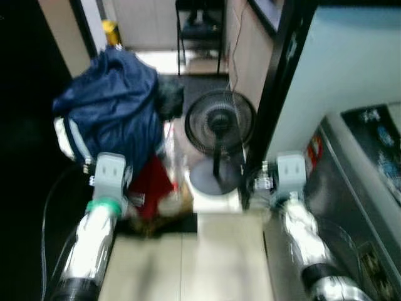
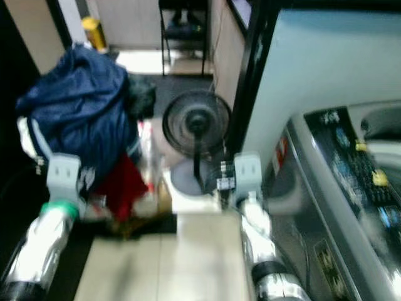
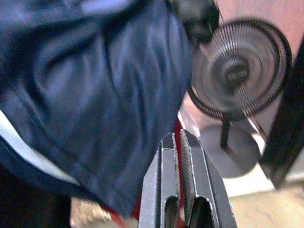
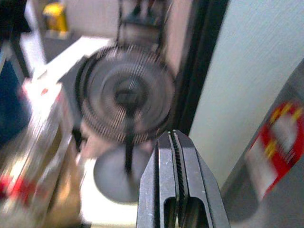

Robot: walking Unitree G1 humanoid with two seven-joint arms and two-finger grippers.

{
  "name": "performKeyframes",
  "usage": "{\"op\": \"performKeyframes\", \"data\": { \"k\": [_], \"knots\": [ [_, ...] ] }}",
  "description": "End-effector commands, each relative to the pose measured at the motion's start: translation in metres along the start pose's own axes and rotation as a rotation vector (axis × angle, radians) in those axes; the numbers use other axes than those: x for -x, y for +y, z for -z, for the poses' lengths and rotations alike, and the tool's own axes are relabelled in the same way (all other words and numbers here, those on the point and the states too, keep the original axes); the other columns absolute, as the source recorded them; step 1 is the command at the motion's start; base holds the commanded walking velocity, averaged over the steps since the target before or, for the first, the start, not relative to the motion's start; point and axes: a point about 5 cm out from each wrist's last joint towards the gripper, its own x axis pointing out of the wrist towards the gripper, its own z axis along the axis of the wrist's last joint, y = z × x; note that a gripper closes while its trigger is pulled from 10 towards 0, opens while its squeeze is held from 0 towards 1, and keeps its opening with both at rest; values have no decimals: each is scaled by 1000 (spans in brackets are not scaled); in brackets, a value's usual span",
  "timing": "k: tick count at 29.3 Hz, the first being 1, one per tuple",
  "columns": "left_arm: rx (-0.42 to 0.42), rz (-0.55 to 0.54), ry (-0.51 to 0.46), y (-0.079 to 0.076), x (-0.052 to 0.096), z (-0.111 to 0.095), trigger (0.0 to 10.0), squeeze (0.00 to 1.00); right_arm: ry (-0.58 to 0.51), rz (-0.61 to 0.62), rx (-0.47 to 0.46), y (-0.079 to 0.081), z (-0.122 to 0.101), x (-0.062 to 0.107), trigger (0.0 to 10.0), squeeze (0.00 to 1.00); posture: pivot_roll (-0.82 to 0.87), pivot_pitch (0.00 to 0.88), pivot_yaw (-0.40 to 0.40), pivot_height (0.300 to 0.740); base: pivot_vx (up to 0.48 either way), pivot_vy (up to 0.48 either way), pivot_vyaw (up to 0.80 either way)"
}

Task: Clothes washing

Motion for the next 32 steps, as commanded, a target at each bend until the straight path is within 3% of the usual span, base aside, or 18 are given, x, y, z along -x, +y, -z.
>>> {"op": "performKeyframes", "data": {
  "k": [1, 9, 20, 32],
  "knots": [
    [-25, -32, -35, 5, -2, -9, 10000, 0, -56, -20, -11, 9, -16, -6, 10000, 0, 32, 0, 83, 740, 480, 0, 0],
    [-48, -36, -108, 0, -7, -31, 10000, 0, -174, -77, -32, 26, -46, -13, 10000, 0, 32, 0, 73, 740, 480, 0, 0],
    [-43, -39, -100, -3, -5, -29, 10000, 0, -142, -70, -16, 28, -42, -10, 10000, 0, 26, 0, 69, 740, 480, 0, 648],
    [-28, -39, -97, -5, -7, -31, 10000, 0, -135, -76, -41, 24, -46, -11, 10000, 0, 20, 0, 65, 740, 480, 0, 0]
  ]
}}
